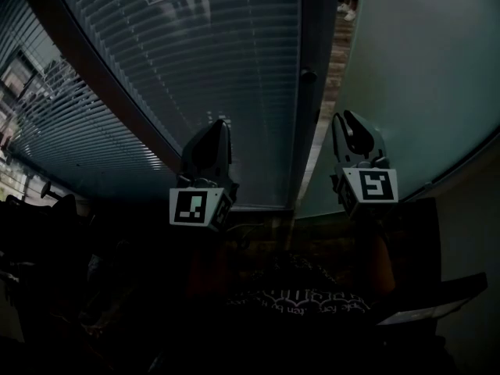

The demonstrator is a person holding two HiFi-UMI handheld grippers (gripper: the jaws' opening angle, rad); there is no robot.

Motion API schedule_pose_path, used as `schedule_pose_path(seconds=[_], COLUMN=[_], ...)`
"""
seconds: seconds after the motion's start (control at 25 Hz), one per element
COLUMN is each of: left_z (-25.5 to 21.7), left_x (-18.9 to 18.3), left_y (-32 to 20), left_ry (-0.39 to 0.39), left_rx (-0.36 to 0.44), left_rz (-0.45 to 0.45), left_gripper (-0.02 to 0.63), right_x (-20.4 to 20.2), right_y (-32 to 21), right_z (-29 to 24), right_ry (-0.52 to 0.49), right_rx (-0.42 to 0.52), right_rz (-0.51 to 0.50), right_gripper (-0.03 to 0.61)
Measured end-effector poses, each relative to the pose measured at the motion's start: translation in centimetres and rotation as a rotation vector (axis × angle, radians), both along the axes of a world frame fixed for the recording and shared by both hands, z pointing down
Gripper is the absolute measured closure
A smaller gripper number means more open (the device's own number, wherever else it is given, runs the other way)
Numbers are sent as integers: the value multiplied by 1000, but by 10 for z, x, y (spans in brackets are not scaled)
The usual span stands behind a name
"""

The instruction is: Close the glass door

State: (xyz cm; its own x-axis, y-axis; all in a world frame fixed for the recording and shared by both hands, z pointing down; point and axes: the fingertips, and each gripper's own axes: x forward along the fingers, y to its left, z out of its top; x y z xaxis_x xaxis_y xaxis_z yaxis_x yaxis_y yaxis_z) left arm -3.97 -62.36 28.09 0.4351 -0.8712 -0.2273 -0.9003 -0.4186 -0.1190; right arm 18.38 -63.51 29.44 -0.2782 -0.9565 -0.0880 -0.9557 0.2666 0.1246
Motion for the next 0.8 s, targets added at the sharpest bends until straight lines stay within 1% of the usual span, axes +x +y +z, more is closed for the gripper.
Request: schedule_pose_path(seconds=[0.44, 0.8], left_z=[3, 4], left_x=[-1, -3], left_y=[-10, -19], left_ry=[-7, -9], left_rx=[-2, -1], left_rz=[-22, -42], left_gripper=[612, 612], right_x=[-1, -1], right_y=[-19, -39], right_z=[5, 5], right_ry=[2, -14], right_rx=[-8, -11], right_rz=[-14, -30], right_gripper=[503, 503])
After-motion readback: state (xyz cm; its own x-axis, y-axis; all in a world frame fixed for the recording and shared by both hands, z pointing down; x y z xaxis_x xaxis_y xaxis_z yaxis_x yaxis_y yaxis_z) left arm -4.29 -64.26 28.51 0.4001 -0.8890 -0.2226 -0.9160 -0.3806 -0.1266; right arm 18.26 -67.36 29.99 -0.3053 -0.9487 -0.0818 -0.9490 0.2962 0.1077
